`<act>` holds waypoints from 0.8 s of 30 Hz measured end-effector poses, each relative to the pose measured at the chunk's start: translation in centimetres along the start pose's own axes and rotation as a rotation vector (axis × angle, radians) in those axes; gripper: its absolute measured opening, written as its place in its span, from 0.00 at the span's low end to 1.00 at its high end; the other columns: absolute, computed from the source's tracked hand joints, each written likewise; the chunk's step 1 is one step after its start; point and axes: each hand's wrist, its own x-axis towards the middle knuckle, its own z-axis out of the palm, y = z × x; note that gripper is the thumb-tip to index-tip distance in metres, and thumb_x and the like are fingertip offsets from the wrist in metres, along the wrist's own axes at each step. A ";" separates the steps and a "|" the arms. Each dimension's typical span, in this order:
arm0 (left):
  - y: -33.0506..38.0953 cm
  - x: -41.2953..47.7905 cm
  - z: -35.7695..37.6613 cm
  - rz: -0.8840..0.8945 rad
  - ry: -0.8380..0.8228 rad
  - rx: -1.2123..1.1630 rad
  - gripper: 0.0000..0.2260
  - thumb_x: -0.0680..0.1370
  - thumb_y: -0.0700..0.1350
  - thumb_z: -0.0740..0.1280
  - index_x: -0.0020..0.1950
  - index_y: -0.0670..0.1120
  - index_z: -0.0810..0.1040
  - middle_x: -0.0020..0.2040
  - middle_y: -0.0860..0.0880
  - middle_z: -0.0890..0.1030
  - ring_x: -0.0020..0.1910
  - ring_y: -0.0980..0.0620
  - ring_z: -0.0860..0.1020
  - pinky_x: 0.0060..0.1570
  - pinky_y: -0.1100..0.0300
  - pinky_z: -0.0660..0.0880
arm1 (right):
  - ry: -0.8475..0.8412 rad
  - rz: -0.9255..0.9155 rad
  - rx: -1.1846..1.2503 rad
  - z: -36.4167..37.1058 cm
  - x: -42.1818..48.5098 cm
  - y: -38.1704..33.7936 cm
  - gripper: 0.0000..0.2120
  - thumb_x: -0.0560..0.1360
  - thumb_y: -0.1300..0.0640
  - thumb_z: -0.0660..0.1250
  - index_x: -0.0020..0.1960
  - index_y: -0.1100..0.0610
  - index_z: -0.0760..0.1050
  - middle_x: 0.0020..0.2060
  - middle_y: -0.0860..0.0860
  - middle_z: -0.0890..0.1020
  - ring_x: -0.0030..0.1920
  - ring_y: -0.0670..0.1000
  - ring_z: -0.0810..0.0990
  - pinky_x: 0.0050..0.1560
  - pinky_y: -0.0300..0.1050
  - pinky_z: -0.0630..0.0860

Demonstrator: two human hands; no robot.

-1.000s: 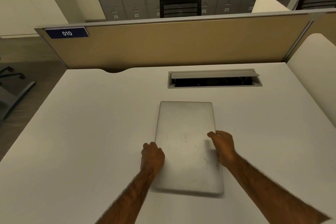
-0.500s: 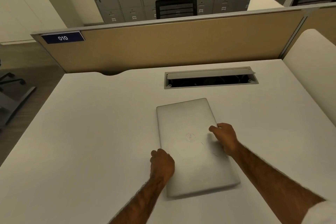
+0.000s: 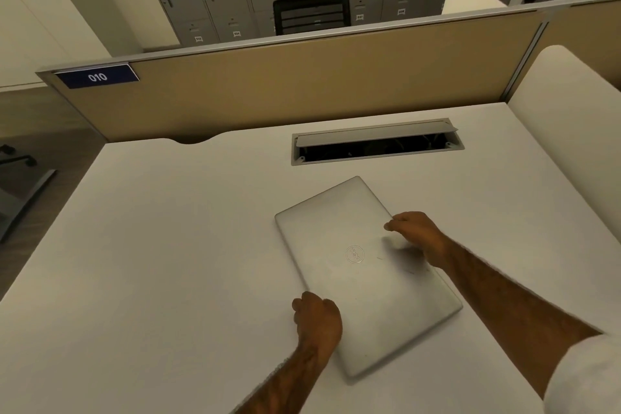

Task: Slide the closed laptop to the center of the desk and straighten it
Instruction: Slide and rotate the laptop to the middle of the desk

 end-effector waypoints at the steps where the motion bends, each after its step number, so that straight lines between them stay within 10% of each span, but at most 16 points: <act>1: -0.1 0.4 0.1 0.017 -0.003 0.019 0.17 0.81 0.40 0.55 0.70 0.36 0.66 0.69 0.40 0.68 0.68 0.41 0.70 0.63 0.52 0.70 | 0.024 0.003 0.058 -0.3 -0.7 0.3 0.20 0.74 0.60 0.74 0.58 0.75 0.78 0.58 0.73 0.81 0.58 0.72 0.80 0.60 0.61 0.78; 4: 0.7 2.0 -0.5 0.157 0.034 0.110 0.31 0.81 0.43 0.59 0.80 0.36 0.50 0.76 0.39 0.60 0.74 0.40 0.62 0.72 0.52 0.63 | 0.165 0.020 0.138 -0.9 -3.5 2.6 0.14 0.76 0.60 0.71 0.51 0.73 0.81 0.44 0.62 0.82 0.45 0.58 0.78 0.52 0.52 0.77; 10: 5.3 9.0 -2.7 0.507 0.154 0.580 0.33 0.82 0.50 0.57 0.81 0.38 0.46 0.81 0.38 0.47 0.81 0.41 0.49 0.79 0.50 0.47 | 0.462 0.211 0.196 -1.0 -10.6 9.4 0.22 0.77 0.55 0.70 0.69 0.59 0.75 0.68 0.64 0.74 0.61 0.64 0.78 0.67 0.59 0.76; 18: 8.4 16.4 -5.0 0.547 0.025 0.731 0.35 0.81 0.57 0.58 0.81 0.41 0.51 0.81 0.39 0.54 0.80 0.42 0.53 0.79 0.49 0.50 | 0.297 0.396 0.644 3.2 -14.4 10.4 0.14 0.76 0.63 0.68 0.61 0.63 0.75 0.45 0.56 0.80 0.43 0.57 0.78 0.42 0.48 0.76; 24: 9.5 17.6 -5.3 0.534 -0.008 0.692 0.36 0.79 0.59 0.61 0.80 0.43 0.55 0.77 0.41 0.63 0.75 0.40 0.64 0.74 0.49 0.62 | 0.353 0.356 0.827 3.9 -14.1 10.0 0.20 0.75 0.63 0.69 0.66 0.59 0.73 0.58 0.60 0.82 0.52 0.60 0.83 0.47 0.53 0.80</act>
